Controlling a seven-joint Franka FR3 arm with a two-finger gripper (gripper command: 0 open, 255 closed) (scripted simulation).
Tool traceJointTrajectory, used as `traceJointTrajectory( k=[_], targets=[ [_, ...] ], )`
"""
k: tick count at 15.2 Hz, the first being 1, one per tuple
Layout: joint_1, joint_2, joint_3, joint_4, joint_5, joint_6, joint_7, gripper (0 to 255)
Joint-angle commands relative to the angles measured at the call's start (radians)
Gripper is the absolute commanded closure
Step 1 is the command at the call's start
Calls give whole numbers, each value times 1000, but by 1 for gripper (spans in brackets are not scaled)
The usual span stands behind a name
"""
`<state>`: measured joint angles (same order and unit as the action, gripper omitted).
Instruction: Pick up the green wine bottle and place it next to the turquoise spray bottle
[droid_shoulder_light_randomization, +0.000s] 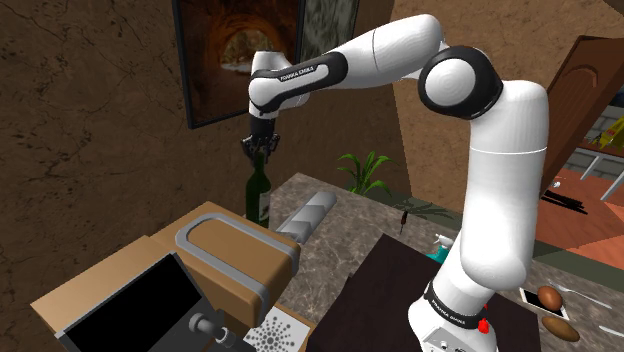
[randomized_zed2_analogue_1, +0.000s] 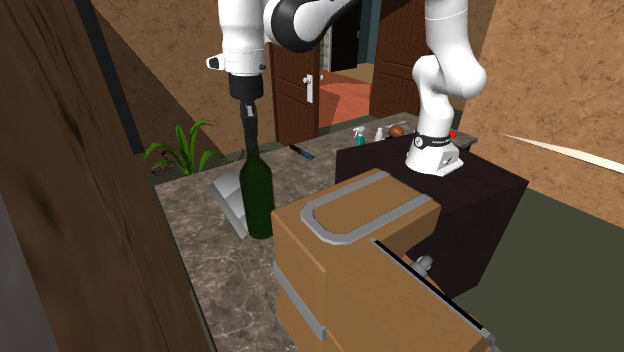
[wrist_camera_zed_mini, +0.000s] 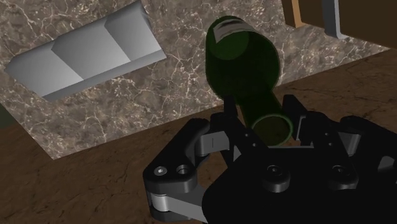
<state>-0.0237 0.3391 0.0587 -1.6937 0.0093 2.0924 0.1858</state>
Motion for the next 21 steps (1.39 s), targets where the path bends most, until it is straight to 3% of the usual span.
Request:
traceJointTrajectory(
  k=[1, 21],
  targets=[
    [0, -10, 0, 14, 0, -24, 1, 255],
    [1, -46, 1, 233, 1, -278, 5, 255]
  ],
)
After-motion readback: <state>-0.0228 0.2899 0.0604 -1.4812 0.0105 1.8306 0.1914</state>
